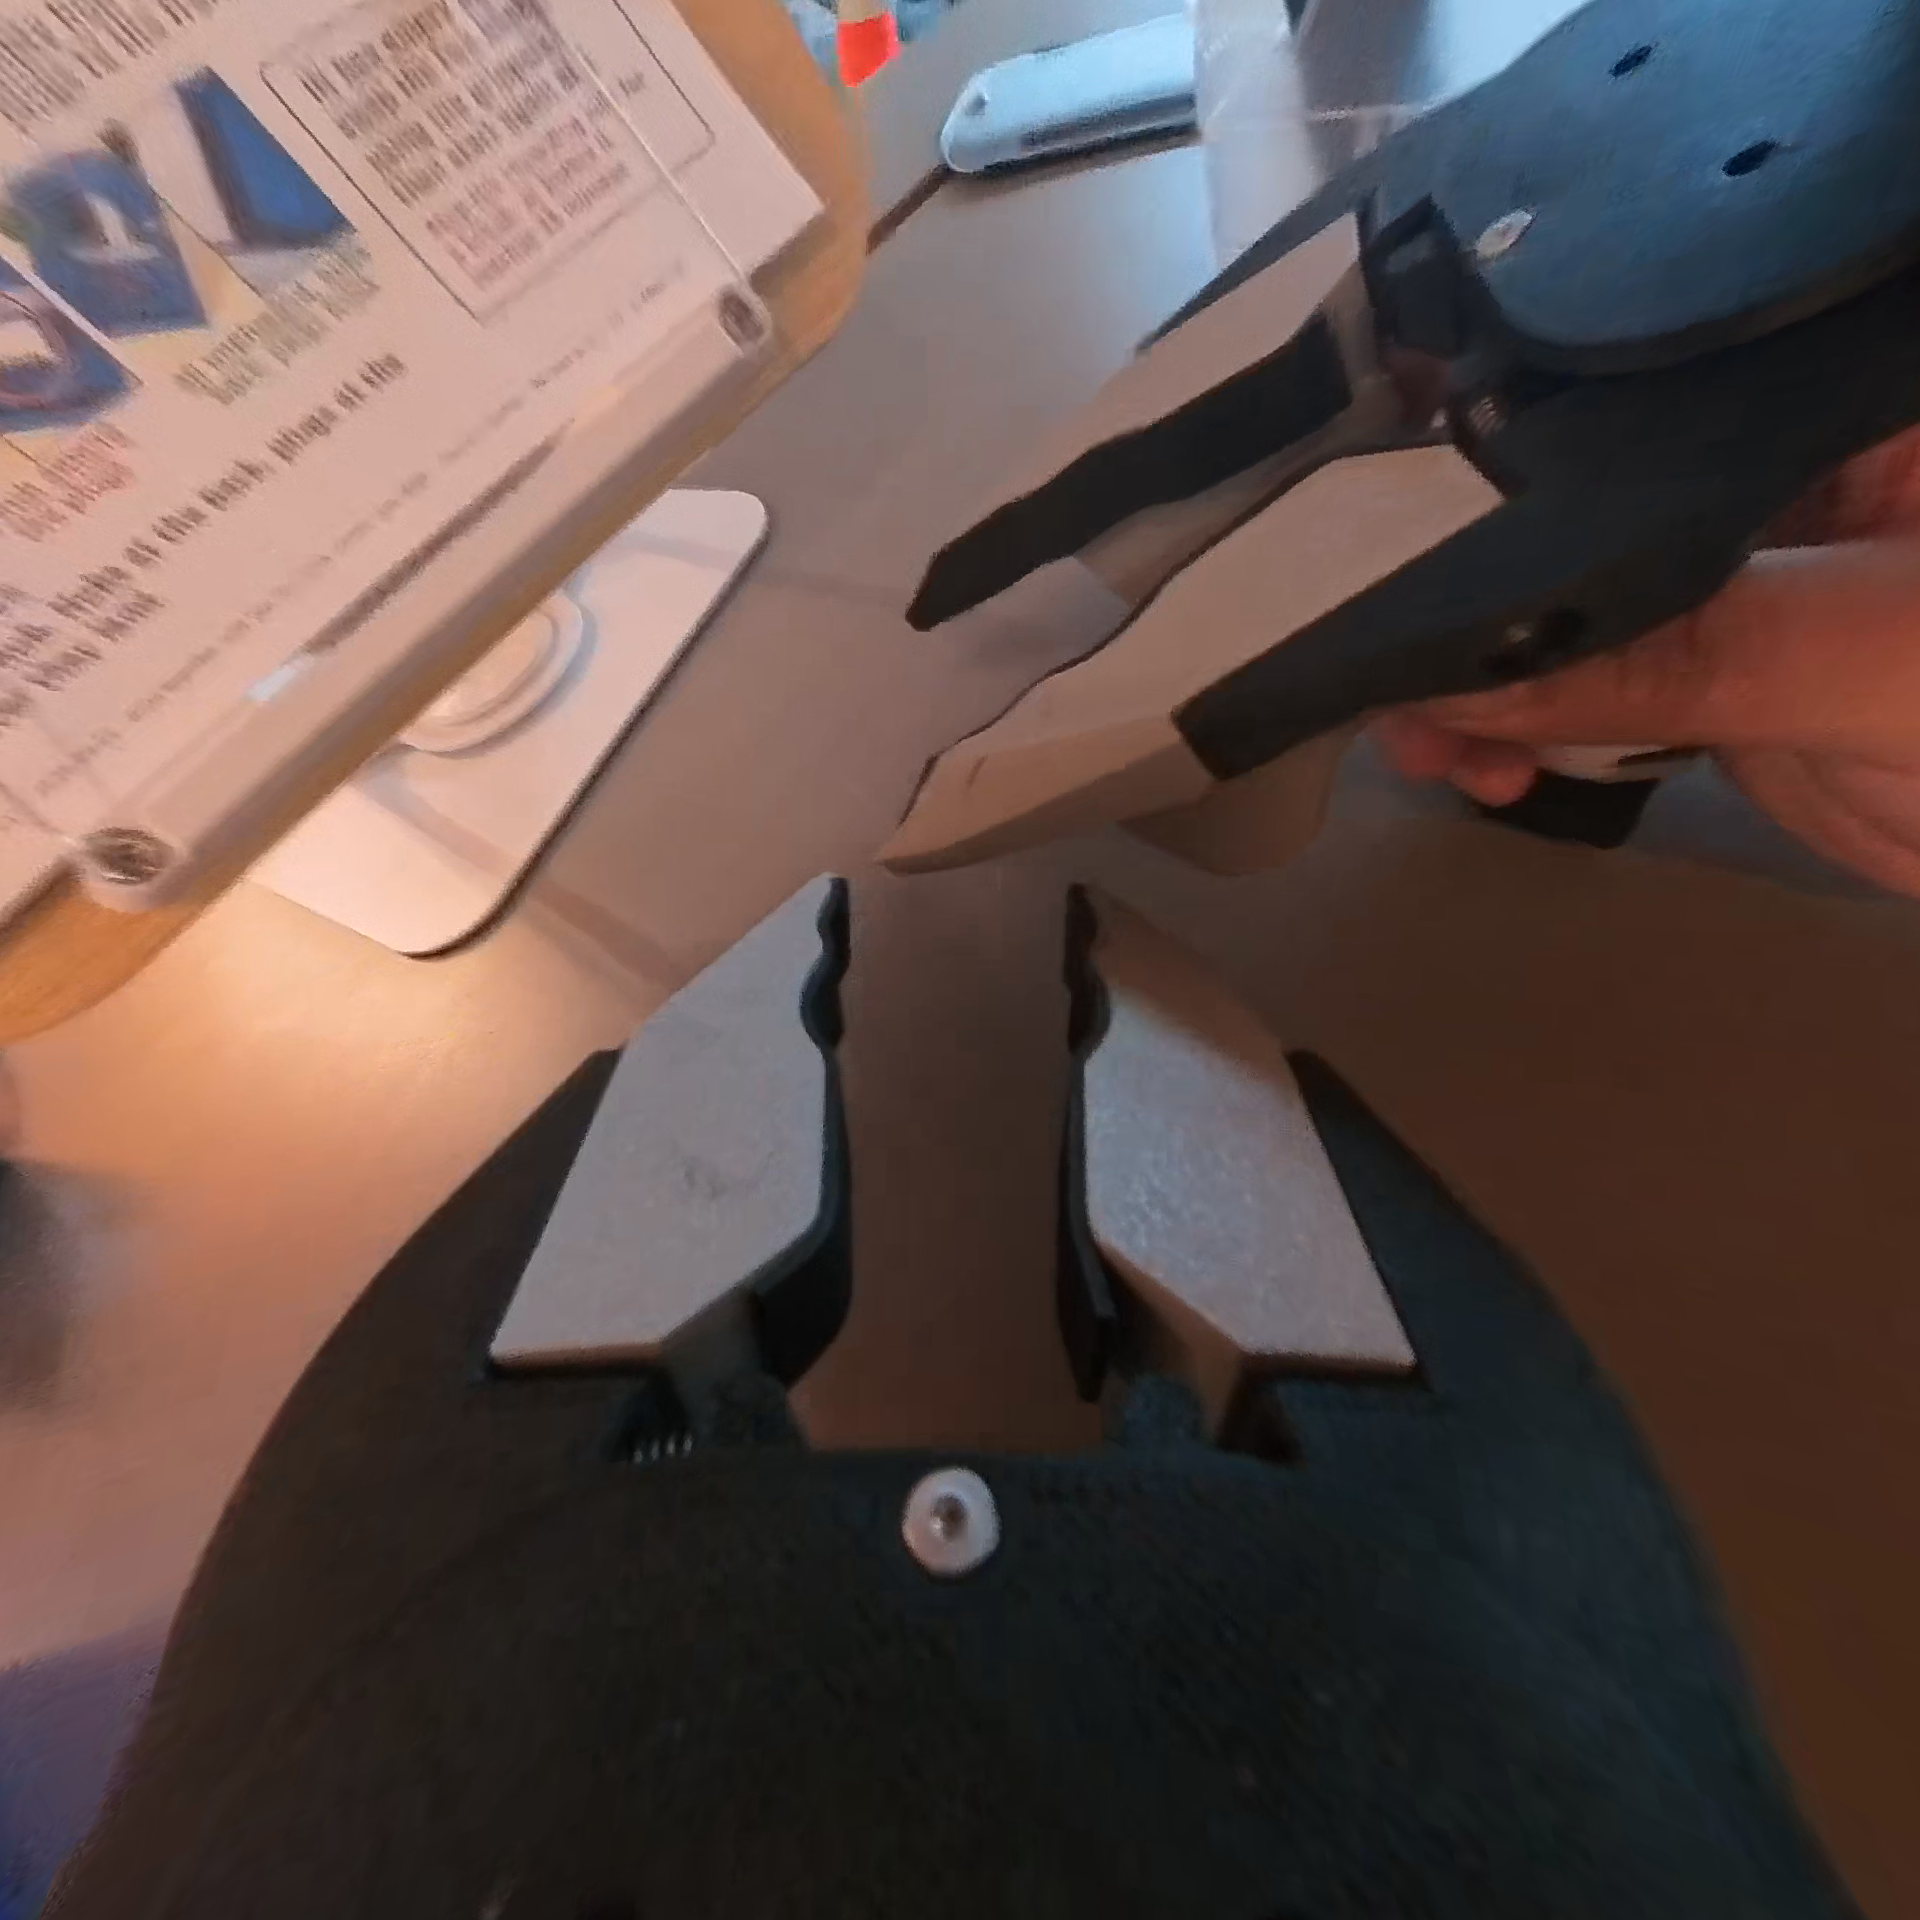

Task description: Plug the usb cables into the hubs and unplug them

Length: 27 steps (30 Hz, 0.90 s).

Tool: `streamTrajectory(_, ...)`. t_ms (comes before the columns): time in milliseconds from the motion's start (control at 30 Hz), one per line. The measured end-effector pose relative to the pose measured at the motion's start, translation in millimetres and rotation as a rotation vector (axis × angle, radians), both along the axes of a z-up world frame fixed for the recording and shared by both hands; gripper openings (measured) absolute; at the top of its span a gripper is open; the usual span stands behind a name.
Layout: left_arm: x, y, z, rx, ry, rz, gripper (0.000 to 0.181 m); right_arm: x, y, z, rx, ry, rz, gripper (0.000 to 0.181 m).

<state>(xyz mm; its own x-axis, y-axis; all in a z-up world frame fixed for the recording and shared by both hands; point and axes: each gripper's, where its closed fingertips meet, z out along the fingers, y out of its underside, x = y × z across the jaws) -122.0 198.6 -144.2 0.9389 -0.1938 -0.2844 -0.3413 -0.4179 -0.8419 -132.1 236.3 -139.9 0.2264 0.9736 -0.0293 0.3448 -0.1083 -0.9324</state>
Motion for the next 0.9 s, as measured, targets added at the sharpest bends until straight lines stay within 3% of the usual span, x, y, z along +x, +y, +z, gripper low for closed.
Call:
streamTrajectory(67,11.9,-12.3,24.0,0.065,-0.022,-0.014,0.037,0.2,0.5,0.6,-0.009,0.007,0.000,0.063)
streamTrajectory(167,47.2,-46.3,73.0,0.147,-0.125,-0.160,0.038,-1.3,-0.1,-2.3,-0.024,-0.010,0.011,0.063)
streamTrajectory(233,38.8,-66.1,103.7,0.149,-0.093,-0.157,0.037,-2.8,-1.5,-3.8,-0.019,-0.022,0.020,0.063)
streamTrajectory(333,-9.6,-88.5,147.9,0.119,-0.117,-0.081,0.044,-4.2,-4.2,-3.3,0.007,-0.025,0.028,0.061)
streamTrajectory(400,-71.7,-98.2,170.1,0.108,-0.128,0.052,0.048,-4.9,-5.6,-3.6,0.019,-0.032,0.032,0.061)
streamTrajectory(467,-146.7,-109.0,175.0,0.069,-0.133,0.216,0.048,-5.5,-6.7,-4.1,0.024,-0.036,0.034,0.061)
streamTrajectory(533,-209.9,-121.9,154.9,-0.056,-0.193,0.340,0.058,-5.9,-8.1,-3.7,0.025,-0.035,0.038,0.061)
streamTrajectory(667,-300.3,-148.1,82.6,-0.318,-0.253,0.524,0.054,-6.9,-10.6,-3.5,0.023,-0.033,0.046,0.061)
streamTrajectory(800,-333.1,-176.0,4.3,-0.629,-0.213,0.595,0.052,-8.3,-12.6,-5.5,0.031,-0.046,0.053,0.061)
streamTrajectory(900,-343.9,-183.2,-27.3,-0.746,-0.177,0.614,0.051,-8.2,-12.6,-5.4,0.032,-0.046,0.053,0.061)
